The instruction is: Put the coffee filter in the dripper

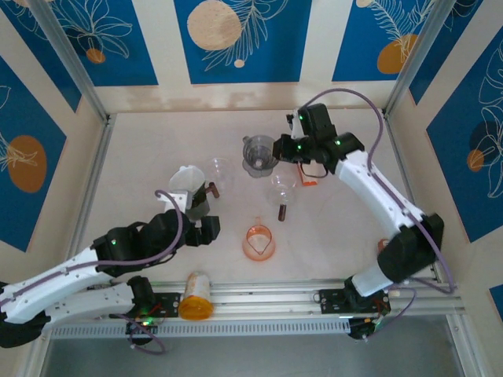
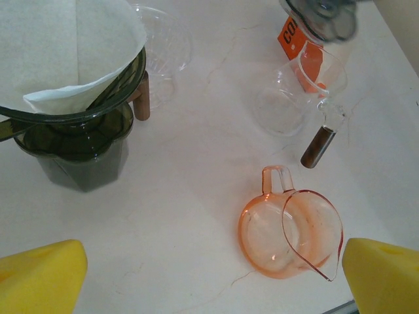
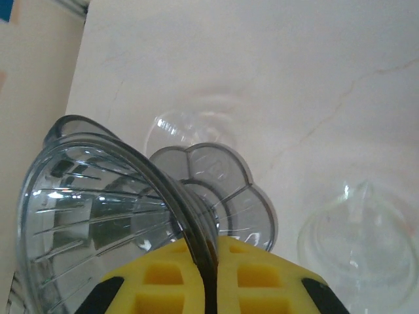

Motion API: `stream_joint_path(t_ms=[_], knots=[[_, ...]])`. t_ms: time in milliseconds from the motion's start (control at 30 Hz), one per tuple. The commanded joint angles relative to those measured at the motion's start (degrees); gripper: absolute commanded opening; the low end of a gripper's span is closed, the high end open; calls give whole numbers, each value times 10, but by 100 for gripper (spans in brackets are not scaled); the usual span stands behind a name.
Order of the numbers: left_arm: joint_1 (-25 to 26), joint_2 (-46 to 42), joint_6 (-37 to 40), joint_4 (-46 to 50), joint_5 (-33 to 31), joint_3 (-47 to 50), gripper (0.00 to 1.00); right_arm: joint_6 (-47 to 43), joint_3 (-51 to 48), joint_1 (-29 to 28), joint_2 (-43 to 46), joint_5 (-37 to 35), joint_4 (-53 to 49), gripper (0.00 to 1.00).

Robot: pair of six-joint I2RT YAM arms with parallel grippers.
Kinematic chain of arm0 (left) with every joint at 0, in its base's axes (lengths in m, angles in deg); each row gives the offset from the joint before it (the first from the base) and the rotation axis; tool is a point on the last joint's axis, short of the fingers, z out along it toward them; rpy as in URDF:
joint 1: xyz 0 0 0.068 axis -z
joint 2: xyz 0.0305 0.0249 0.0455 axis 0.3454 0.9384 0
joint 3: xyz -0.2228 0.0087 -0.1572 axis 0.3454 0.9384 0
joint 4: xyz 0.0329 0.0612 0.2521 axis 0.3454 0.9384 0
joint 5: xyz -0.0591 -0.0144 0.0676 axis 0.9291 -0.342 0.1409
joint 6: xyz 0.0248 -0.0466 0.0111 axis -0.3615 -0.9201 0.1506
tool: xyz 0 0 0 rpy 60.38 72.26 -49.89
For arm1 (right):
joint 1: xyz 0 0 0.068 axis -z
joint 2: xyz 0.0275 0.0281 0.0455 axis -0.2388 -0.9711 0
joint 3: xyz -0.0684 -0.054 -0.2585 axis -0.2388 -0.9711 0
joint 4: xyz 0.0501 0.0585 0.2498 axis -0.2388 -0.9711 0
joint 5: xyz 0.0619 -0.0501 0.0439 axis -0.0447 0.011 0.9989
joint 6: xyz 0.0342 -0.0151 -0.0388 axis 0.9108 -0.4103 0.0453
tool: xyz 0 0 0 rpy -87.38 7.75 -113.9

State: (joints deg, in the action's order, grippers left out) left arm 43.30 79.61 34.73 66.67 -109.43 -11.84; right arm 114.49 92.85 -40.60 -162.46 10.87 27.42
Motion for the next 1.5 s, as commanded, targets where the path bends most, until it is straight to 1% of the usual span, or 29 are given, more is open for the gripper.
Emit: stream_joint_path(t_ms=[0,167,367,767,833,1200,1300,1367,1467], knots=[[-3,-14,-8,-7,-4,10,100,18,-53,-36,61,-17,-52,0],[-4,-24,-8,-4,-1,18,100,44,-123,-95,126,-16,-81,0],[-4,-35,-15,-7,2,35,100,65,-173,-150,133,-13,-88,0],[-4,-33,-20,-12,1,46,100,73,-224,-179,122,-31,-70,0],[-4,-31,-20,-14,1,47,100,74,-230,-185,122,-42,-68,0],[-4,-25,-20,-15,0,48,100,80,-259,-187,142,-55,-65,1],[-4,-21,-18,-17,3,47,100,82,-267,-187,149,-54,-64,12],[-4,-18,-18,-19,4,46,100,84,-272,-188,155,-53,-64,24],[-4,-15,-18,-23,5,47,100,89,-277,-192,165,-52,-59,44]])
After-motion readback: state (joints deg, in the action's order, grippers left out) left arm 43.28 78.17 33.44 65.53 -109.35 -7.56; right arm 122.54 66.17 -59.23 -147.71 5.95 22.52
